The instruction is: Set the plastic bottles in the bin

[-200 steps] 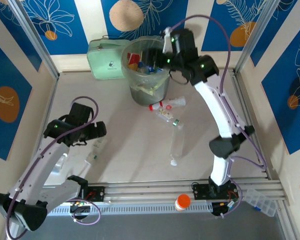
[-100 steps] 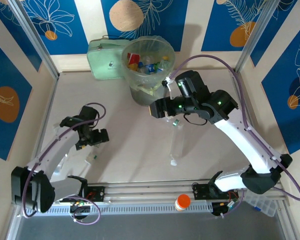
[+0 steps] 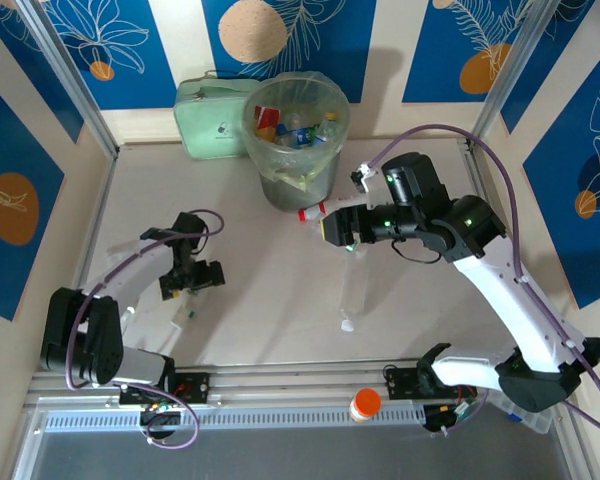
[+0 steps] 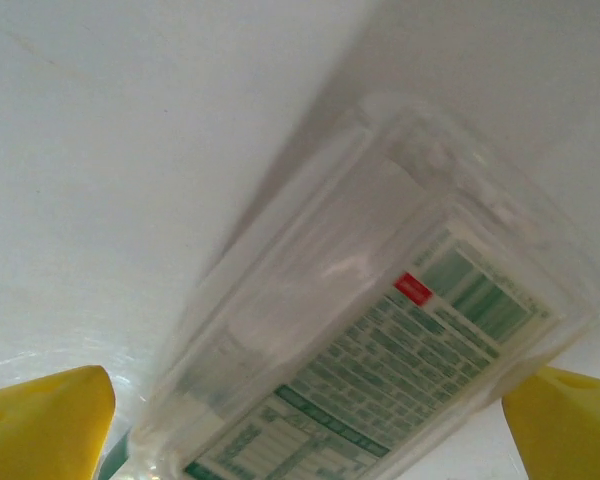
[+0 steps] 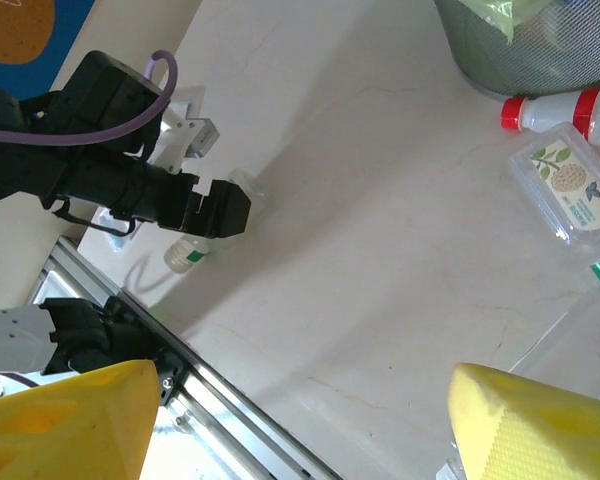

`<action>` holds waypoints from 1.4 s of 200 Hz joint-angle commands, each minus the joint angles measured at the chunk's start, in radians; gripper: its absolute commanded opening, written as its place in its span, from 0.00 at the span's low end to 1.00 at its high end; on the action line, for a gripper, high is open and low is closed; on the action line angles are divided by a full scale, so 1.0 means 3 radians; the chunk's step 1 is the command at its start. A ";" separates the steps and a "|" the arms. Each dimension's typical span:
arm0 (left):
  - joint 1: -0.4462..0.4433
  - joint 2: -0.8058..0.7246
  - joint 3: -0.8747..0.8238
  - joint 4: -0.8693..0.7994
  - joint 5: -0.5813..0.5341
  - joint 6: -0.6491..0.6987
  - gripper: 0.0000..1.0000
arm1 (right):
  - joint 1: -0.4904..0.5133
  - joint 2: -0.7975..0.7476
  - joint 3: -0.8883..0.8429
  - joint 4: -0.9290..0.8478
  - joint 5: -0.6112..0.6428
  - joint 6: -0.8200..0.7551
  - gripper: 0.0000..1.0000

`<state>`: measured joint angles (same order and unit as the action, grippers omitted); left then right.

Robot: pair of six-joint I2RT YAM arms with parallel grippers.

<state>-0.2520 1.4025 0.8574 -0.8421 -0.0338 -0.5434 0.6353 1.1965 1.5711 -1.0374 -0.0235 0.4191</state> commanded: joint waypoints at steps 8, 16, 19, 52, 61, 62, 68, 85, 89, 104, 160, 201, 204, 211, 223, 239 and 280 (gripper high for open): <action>0.0042 0.0062 -0.0078 0.0125 0.0157 0.0063 0.95 | -0.0069 -0.0115 -0.0114 -0.0014 -0.0173 0.0083 0.76; 0.0040 0.0090 -0.0086 0.0145 0.0165 0.0063 0.93 | -0.0086 -0.0136 -0.0137 -0.0001 -0.0194 0.0103 0.76; 0.0039 0.0103 -0.0090 0.0152 0.0171 0.0063 0.92 | -0.0091 -0.0141 -0.0150 0.0005 -0.0211 0.0110 0.76; 0.0042 0.0207 -0.0127 0.0230 0.0204 0.0053 0.80 | -0.0124 -0.0169 -0.0213 0.0047 -0.0311 0.0172 0.75; 0.0040 0.0203 -0.0132 0.0239 0.0214 0.0032 0.76 | -0.0121 -0.0164 -0.0214 0.0048 -0.0334 0.0187 0.75; 0.0041 0.0201 -0.0132 0.0240 0.0217 0.0032 0.76 | -0.0122 -0.0164 -0.0212 0.0050 -0.0335 0.0190 0.75; 0.0039 0.0190 -0.0133 0.0250 0.0224 0.0020 0.73 | -0.0128 -0.0164 -0.0217 0.0057 -0.0345 0.0202 0.75; 0.0038 0.0159 -0.0119 0.0263 0.0240 0.0000 0.63 | -0.0136 -0.0169 -0.0259 0.0088 -0.0398 0.0248 0.75; 0.0038 0.0153 -0.0113 0.0256 0.0240 -0.0007 0.62 | -0.0139 -0.0169 -0.0266 0.0094 -0.0407 0.0258 0.74; 0.0036 0.0129 -0.0093 0.0248 0.0250 -0.0018 0.56 | -0.0149 -0.0173 -0.0309 0.0091 -0.0405 0.0290 0.73; 0.0035 -0.0196 0.0039 0.0128 0.0321 -0.0152 0.42 | -0.0263 -0.0271 -0.0395 0.0050 -0.0367 0.0334 0.72; 0.0002 -0.0549 0.0496 -0.0077 0.0363 -0.0287 0.41 | -0.0381 -0.0334 -0.0382 0.0034 -0.0306 0.0331 0.71; -0.0008 -0.0568 0.0542 -0.0090 0.0363 -0.0299 0.41 | -0.0391 -0.0341 -0.0382 0.0036 -0.0302 0.0331 0.71; -0.0032 -0.0605 0.0659 -0.0107 0.0372 -0.0320 0.41 | -0.0407 -0.0356 -0.0389 0.0035 -0.0284 0.0331 0.71; -0.0064 -0.0662 0.0863 -0.0103 0.0398 -0.0371 0.41 | -0.0442 -0.0397 -0.0407 0.0032 -0.0251 0.0337 0.71; -0.0106 -0.0723 0.1120 -0.0004 0.0443 -0.0478 0.40 | -0.0498 -0.0453 -0.0453 0.0027 -0.0210 0.0359 0.71; -0.0162 -0.0484 0.1963 0.0413 0.0614 -0.0578 0.38 | -0.0635 -0.0531 -0.0520 -0.0007 -0.0203 0.0421 0.71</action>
<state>-0.2867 1.2140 1.3148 -0.8051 0.0929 -0.6842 0.4606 1.0531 1.4277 -1.0161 -0.0860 0.5266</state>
